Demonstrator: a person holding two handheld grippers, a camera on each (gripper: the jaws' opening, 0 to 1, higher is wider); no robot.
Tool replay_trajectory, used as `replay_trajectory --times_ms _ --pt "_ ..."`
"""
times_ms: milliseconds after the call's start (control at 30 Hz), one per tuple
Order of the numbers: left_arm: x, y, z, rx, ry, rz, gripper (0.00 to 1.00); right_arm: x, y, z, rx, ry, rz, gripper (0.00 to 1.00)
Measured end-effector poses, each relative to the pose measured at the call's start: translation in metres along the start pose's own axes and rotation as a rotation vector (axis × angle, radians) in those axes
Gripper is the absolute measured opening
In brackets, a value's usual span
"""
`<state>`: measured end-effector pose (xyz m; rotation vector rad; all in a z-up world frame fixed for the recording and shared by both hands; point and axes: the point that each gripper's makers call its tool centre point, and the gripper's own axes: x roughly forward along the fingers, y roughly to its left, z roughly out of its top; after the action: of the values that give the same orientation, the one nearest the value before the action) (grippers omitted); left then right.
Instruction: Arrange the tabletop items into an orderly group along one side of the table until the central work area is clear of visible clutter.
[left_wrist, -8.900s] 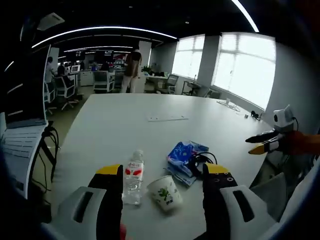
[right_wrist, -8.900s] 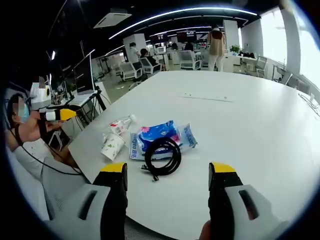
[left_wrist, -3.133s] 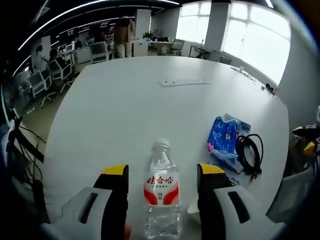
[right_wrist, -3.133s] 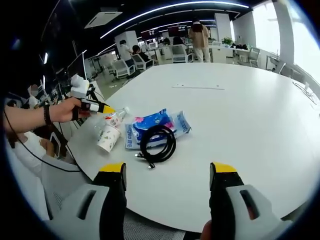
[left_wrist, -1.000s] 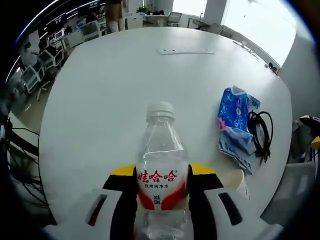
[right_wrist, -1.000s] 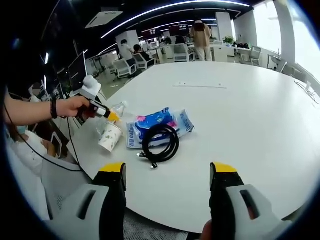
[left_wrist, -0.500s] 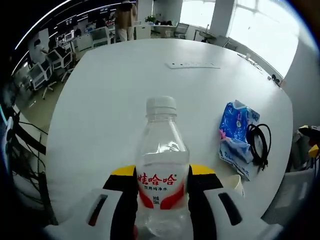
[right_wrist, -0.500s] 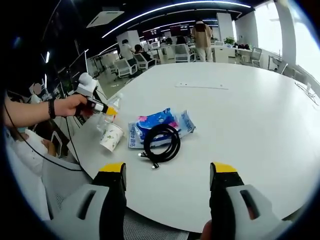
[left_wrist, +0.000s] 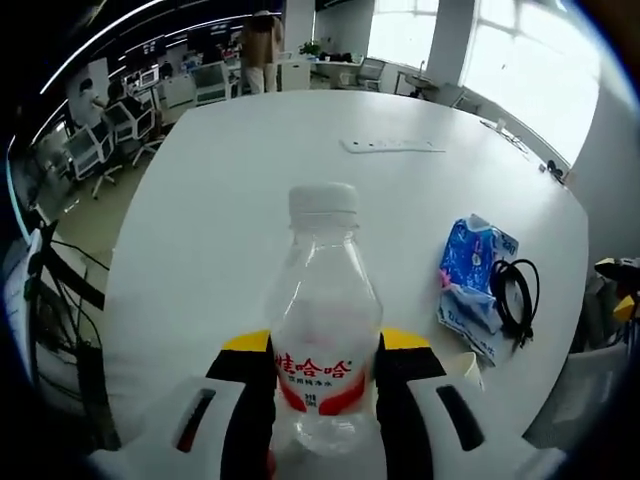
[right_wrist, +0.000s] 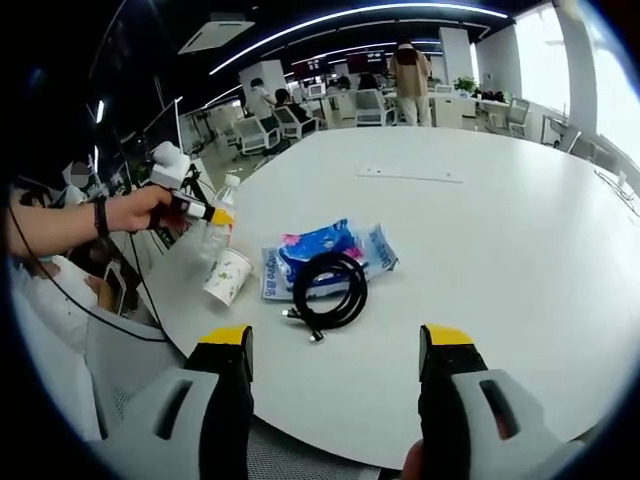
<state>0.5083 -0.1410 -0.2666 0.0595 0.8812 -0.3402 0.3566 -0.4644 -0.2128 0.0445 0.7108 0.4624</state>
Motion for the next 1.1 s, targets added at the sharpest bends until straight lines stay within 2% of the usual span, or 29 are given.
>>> replay_trajectory --times_ms 633,1100 --pt "-0.013 0.011 0.003 -0.004 -0.039 0.036 0.37 0.0 0.003 0.002 -0.007 -0.006 0.008 0.67" --pt "-0.024 0.004 -0.018 0.031 -0.026 0.056 0.37 0.003 0.006 0.004 -0.006 -0.013 0.016 0.67"
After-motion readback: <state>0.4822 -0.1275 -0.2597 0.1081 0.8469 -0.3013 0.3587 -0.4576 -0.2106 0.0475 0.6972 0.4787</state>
